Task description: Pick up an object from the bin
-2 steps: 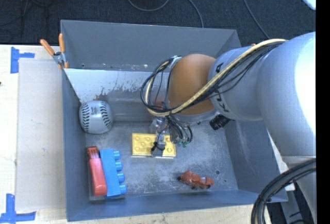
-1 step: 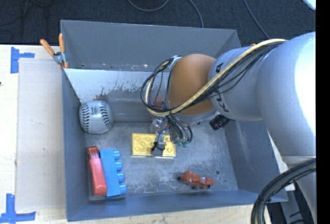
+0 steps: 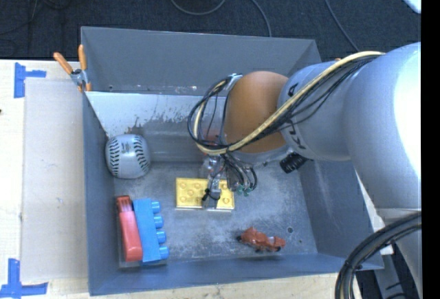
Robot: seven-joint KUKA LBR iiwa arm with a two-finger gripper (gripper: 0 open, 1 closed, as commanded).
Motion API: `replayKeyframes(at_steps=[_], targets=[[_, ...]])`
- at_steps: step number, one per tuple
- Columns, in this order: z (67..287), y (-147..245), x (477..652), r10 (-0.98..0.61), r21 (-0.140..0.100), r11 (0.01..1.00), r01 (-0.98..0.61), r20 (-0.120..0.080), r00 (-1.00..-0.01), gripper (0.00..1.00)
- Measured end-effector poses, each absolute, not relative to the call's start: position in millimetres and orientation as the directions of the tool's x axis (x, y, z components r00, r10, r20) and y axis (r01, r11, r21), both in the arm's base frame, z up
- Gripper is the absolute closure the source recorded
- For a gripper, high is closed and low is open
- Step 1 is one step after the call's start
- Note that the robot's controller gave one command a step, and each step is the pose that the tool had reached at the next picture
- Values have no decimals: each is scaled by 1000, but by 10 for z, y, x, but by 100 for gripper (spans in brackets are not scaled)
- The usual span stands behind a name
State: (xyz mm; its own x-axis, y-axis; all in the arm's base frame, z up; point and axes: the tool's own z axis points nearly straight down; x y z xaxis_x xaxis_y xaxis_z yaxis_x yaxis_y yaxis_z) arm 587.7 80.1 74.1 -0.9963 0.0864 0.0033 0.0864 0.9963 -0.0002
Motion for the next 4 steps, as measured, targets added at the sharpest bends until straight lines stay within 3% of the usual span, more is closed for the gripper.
replayKeyframes(at_steps=[1,2,3,4], targets=[[1595,1288,5771,25,0,1000,25,3,-1000,100],[1595,1286,5772,26,1,1000,26,3,-1000,100],[1960,1270,5772,34,-1,999,34,12,-999,100],[2513,1171,5816,34,1,999,34,5,-999,100]])
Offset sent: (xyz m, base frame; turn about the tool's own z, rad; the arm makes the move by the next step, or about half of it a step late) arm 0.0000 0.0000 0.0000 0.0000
